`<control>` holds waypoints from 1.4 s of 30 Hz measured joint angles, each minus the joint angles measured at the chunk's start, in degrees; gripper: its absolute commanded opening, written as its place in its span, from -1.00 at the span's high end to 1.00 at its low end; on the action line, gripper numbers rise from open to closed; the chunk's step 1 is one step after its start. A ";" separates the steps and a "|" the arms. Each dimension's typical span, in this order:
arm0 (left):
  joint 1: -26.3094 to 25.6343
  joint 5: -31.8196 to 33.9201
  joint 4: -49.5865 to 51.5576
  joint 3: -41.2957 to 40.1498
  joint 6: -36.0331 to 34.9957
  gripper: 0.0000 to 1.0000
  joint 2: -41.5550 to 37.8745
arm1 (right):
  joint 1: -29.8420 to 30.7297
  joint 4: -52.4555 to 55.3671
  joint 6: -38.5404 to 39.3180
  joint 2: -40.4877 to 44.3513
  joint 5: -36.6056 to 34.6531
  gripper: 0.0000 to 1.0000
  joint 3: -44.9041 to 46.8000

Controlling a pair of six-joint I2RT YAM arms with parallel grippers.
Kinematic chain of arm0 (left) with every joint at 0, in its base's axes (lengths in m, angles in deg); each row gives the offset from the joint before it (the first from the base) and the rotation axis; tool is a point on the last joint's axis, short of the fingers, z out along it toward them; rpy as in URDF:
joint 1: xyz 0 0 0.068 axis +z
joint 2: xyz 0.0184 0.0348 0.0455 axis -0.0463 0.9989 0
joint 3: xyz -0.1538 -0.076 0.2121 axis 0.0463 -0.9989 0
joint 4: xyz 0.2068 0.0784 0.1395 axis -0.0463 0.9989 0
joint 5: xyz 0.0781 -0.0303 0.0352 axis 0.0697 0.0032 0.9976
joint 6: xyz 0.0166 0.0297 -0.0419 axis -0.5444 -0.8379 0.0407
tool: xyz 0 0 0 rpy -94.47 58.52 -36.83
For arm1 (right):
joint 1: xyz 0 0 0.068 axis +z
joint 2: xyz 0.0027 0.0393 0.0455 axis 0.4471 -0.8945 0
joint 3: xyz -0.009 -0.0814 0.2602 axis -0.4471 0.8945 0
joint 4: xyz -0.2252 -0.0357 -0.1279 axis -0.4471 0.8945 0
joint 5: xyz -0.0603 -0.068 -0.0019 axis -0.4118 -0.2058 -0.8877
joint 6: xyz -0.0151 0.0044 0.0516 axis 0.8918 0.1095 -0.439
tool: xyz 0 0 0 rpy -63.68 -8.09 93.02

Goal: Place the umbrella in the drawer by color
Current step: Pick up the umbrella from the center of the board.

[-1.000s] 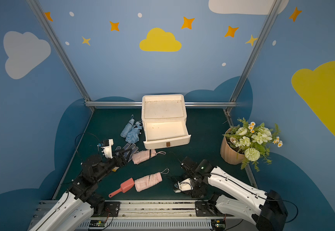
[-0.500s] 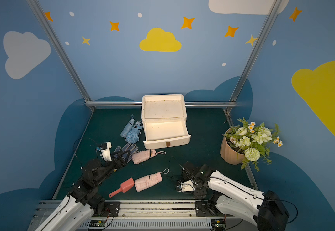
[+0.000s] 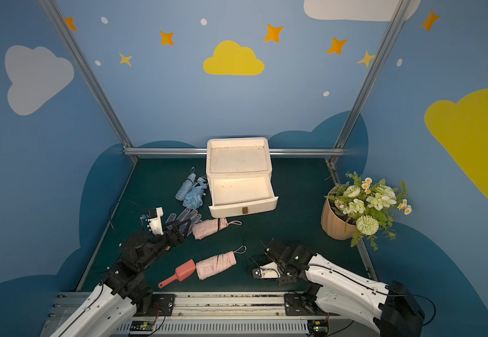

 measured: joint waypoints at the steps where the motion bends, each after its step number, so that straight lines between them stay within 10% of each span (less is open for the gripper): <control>1: 0.00 -0.04 -0.04 0.00 0.00 -0.64 0.00 | 0.00 -0.07 0.00 0.46 0.00 1.00 0.22; 24: -0.87 -14.97 -13.05 1.51 1.70 -0.87 7.96 | 0.22 -33.99 -13.14 6.95 2.01 1.00 1.14; 42: -17.00 -18.10 -12.59 18.75 1.40 -0.88 31.47 | 0.35 -54.64 -11.17 4.66 0.70 1.00 1.42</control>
